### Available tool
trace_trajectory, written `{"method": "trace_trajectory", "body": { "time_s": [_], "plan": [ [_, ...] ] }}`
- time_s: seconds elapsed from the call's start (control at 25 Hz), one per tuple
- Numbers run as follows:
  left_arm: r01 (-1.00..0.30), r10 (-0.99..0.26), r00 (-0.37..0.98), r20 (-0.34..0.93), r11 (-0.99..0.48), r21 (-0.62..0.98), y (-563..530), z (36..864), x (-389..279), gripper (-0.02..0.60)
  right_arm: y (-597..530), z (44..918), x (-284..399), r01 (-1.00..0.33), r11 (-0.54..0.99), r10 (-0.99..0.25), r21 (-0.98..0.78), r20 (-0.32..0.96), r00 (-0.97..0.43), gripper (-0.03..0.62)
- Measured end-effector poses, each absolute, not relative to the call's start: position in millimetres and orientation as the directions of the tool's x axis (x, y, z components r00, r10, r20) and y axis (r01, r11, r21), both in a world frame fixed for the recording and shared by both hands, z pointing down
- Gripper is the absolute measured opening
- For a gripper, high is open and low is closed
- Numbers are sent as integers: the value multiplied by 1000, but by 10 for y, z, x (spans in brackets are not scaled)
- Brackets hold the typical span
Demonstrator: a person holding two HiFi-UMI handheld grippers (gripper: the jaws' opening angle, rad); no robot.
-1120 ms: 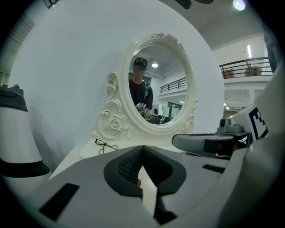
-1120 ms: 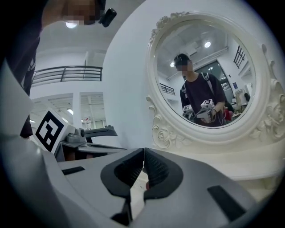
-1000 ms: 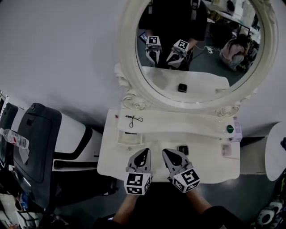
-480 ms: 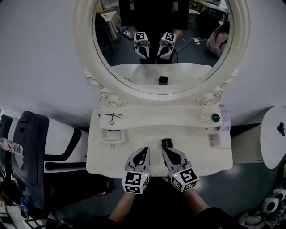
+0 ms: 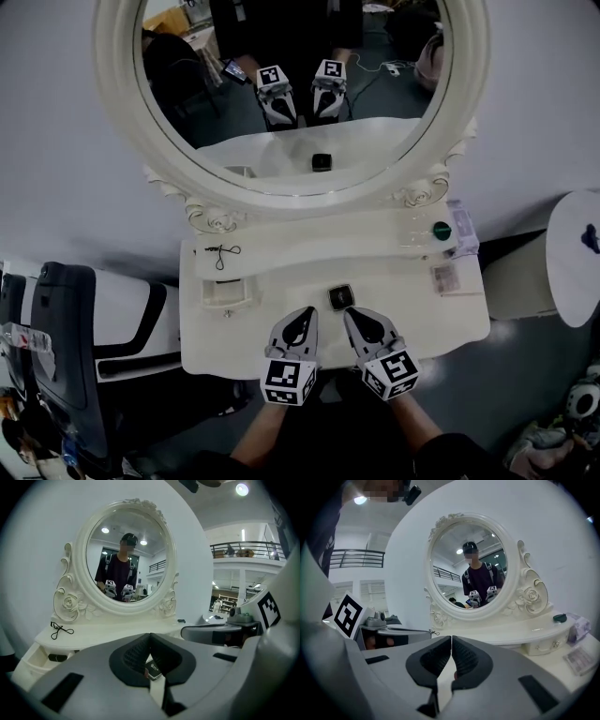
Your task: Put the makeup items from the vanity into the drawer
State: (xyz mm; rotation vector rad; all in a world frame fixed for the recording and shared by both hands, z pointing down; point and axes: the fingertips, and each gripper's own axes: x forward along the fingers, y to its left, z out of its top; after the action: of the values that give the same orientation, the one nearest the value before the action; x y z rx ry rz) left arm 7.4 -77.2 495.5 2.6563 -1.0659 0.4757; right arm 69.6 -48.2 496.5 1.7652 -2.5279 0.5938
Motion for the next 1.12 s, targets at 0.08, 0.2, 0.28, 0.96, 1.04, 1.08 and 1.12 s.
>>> {"method": "trace_trajectory", "body": {
  "time_s": [0.08, 0.2, 0.28, 0.96, 1.04, 1.08, 1.12],
  "plan": [
    [-689, -611, 692, 385, -718, 98, -789, 4952, 69, 15, -500, 4973, 703, -912, 278, -911, -301, 218, -350, 25],
    [-672, -595, 706, 384, -734, 98, -834, 4952, 25, 15, -540, 4985, 671, -921, 250, -920, -298, 224, -322, 25],
    [-661, -583, 714, 387, -743, 101, -863, 4976, -3, 15, -557, 5012, 641, -926, 232, -923, -298, 235, -306, 26],
    [-608, -505, 746, 434, -782, 137, -977, 5331, -52, 15, -662, 5475, 629, -947, 104, -901, -303, 375, -219, 160],
    [-607, -499, 746, 440, -782, 141, -990, 5393, -38, 15, -683, 5568, 656, -952, 89, -890, -292, 407, -208, 180],
    [-606, -496, 746, 445, -783, 142, -997, 5428, -31, 15, -698, 5621, 665, -954, 83, -882, -287, 424, -204, 191],
    [-605, -493, 745, 449, -783, 144, -1003, 5464, -23, 15, -716, 5675, 667, -955, 79, -874, -286, 441, -204, 203]
  ]
}}
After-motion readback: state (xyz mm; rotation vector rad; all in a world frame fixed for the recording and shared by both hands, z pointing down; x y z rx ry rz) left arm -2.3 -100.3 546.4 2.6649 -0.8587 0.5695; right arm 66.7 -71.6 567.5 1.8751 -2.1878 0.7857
